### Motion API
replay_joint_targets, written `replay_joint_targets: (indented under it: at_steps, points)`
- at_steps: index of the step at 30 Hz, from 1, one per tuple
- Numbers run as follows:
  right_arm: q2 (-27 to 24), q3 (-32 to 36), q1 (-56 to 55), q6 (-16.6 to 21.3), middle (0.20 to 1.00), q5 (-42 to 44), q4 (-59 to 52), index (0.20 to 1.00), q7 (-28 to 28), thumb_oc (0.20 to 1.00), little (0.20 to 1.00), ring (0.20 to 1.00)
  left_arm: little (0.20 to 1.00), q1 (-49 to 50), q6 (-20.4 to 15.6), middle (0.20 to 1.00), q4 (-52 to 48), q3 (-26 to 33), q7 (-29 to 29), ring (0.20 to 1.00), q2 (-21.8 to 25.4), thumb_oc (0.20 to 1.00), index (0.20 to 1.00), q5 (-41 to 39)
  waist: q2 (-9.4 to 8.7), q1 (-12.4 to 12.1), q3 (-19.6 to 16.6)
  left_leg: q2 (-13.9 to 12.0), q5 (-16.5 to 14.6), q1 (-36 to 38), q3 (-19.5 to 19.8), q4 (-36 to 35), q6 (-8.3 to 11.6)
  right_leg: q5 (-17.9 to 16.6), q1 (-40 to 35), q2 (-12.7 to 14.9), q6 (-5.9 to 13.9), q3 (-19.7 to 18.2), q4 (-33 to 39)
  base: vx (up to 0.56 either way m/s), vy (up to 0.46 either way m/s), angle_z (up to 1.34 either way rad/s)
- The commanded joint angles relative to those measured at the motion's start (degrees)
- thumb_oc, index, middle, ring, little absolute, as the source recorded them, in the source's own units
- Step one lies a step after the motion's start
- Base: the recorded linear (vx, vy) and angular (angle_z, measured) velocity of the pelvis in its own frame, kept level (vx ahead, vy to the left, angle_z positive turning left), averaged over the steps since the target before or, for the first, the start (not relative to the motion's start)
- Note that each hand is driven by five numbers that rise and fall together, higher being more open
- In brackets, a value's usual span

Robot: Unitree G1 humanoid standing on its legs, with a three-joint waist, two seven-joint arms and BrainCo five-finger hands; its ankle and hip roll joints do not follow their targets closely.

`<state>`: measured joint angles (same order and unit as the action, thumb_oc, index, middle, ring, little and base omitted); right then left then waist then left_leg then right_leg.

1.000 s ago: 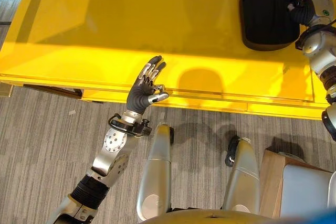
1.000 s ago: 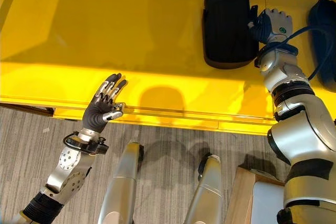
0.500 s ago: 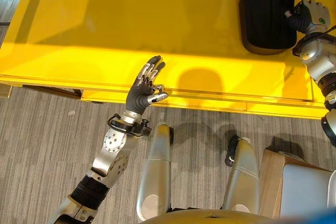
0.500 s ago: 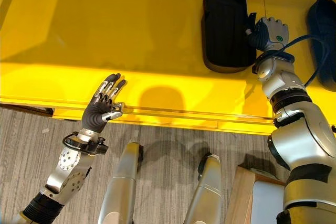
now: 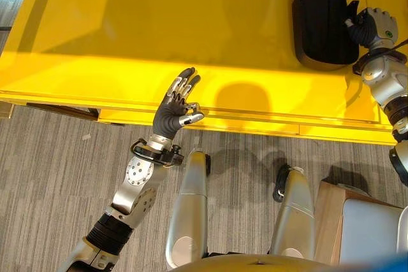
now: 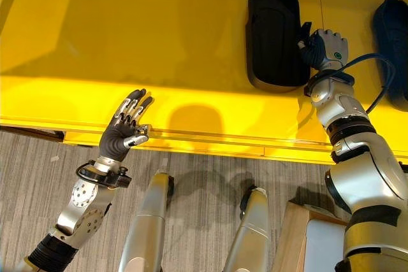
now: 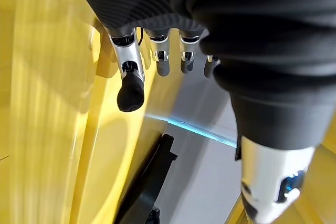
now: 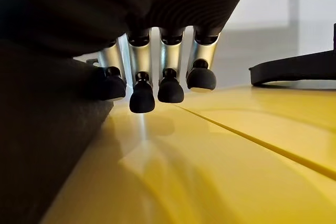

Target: Move parts from the plastic box to the shelf.

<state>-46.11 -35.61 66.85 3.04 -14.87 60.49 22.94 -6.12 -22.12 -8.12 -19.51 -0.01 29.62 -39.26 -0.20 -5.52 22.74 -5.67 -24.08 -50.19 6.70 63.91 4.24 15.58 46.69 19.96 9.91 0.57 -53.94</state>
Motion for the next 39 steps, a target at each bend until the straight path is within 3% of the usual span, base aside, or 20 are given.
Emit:
replay_joint_targets:
  at_steps: [1, 19, 26, 31, 33, 34, 37, 38, 39]
  points:
    - [-3.2, 1.7, -0.8, 0.8, 1.0, 0.2, 0.3, 1.0, 1.4, 1.0, 1.0, 1.0, 1.0, 4.3, 4.8, 1.0, 10.1, -0.4, 3.0, 1.0, -1.1, 1.0, 1.0, -0.7, -0.73, 1.2, -0.4, 0.4, -0.1, -0.9, 1.4, 0.7, -0.86, 5.9, 1.2, -3.2, -6.36, 0.0, -9.3, 0.0, 0.0, 0.0]
    - [-4.6, 10.0, -2.2, 3.0, 1.0, 7.2, -7.9, 1.0, 6.1, 1.0, 1.0, 1.0, 1.0, 4.5, 4.2, 1.0, 10.7, 0.0, 3.8, 1.0, -1.6, 1.0, 1.0, -1.0, -0.82, 1.8, -0.6, 0.5, 0.0, -1.1, 1.3, 0.7, -0.94, 5.9, 1.6, -3.4, -6.45, -0.2, -9.5, 0.0, 0.0, 0.0]
    - [-4.4, 22.6, -12.9, 6.4, 1.0, 11.4, -21.7, 1.0, 8.8, 1.0, 1.0, 1.0, 1.0, 4.8, 3.9, 1.0, 11.0, 1.5, 4.5, 1.0, -2.5, 1.0, 1.0, -0.9, -1.03, 2.7, -1.0, 0.6, -0.1, -1.5, 1.3, 0.8, -1.11, 6.1, 2.0, -3.7, -6.44, -0.3, -9.7, 0.0, -0.001, 0.0]
    - [1.3, 34.1, -29.8, 12.0, 1.0, 16.5, -38.7, 1.0, 7.5, 1.0, 1.0, 1.0, 1.0, 5.1, 4.0, 1.0, 10.8, 2.3, 4.9, 1.0, -3.4, 1.0, 1.0, -0.5, -1.57, 4.1, -1.0, 0.5, 0.1, -1.3, 1.3, 0.4, -1.21, 6.2, 1.8, -3.9, -6.51, -0.4, -9.6, 0.0, -0.006, -0.01]
    - [7.8, 38.2, -40.4, 15.9, 1.0, 20.6, -48.5, 1.0, 5.3, 1.0, 1.0, 1.0, 1.0, 5.4, 4.3, 1.0, 10.9, 3.1, 5.1, 1.0, -3.9, 1.0, 1.0, 0.0, -1.65, 5.1, -1.0, 0.3, 0.8, -0.1, 1.2, -1.4, -0.99, 5.5, 0.7, -4.0, -6.4, -0.3, -8.0, 0.0, -0.019, -0.03]
    - [8.0, 38.6, -40.9, 15.7, 1.0, 20.6, -48.9, 1.0, 5.2, 1.0, 1.0, 1.0, 1.0, 5.5, 4.3, 1.0, 10.9, 2.9, 5.1, 1.0, -3.8, 1.0, 1.0, 0.0, -1.73, 4.9, -1.0, 0.3, 0.9, 0.0, 1.2, -1.6, -0.98, 5.5, 0.6, -3.9, -6.41, -0.3, -7.8, 0.0, -0.05, -0.05]
    - [14.9, 40.7, -53.3, 19.5, 1.0, 26.8, -61.4, 1.0, -0.3, 1.0, 1.0, 1.0, 1.0, 6.5, 4.3, 1.0, 10.8, 4.0, 4.7, 1.0, -4.3, 1.0, 1.0, 0.5, -2.31, 6.0, -1.1, -0.4, 3.2, 4.4, 1.1, -7.2, -0.39, 3.5, -3.4, -4.3, -6.12, 0.5, -2.8, 0.01, -0.058, -0.16]
    - [16.6, 41.4, -57.9, 20.6, 1.0, 30.3, -64.5, 1.0, -3.2, 1.0, 1.0, 1.0, 1.0, 6.6, 4.4, 1.0, 10.7, 4.3, 4.0, 1.0, -4.2, 1.0, 1.0, 0.9, -2.37, 6.4, -1.3, -0.8, 4.6, 6.5, 1.4, -10.5, -0.22, 2.4, -5.3, -4.6, -5.8, 1.0, -0.2, -0.07, -0.045, -0.12]
    - [18.1, 42.5, -62.1, 21.7, 1.0, 31.8, -67.8, 1.0, -4.9, 1.0, 1.0, 1.0, 1.0, 6.7, 4.2, 1.0, 10.8, 4.7, 3.5, 1.0, -4.3, 1.0, 1.0, 1.2, -2.37, 7.0, -1.4, -0.8, 8.1, 8.2, 1.5, -14.3, -0.28, -0.5, -6.9, -4.6, -5.8, 1.8, 3.1, -0.05, -0.054, -0.12]
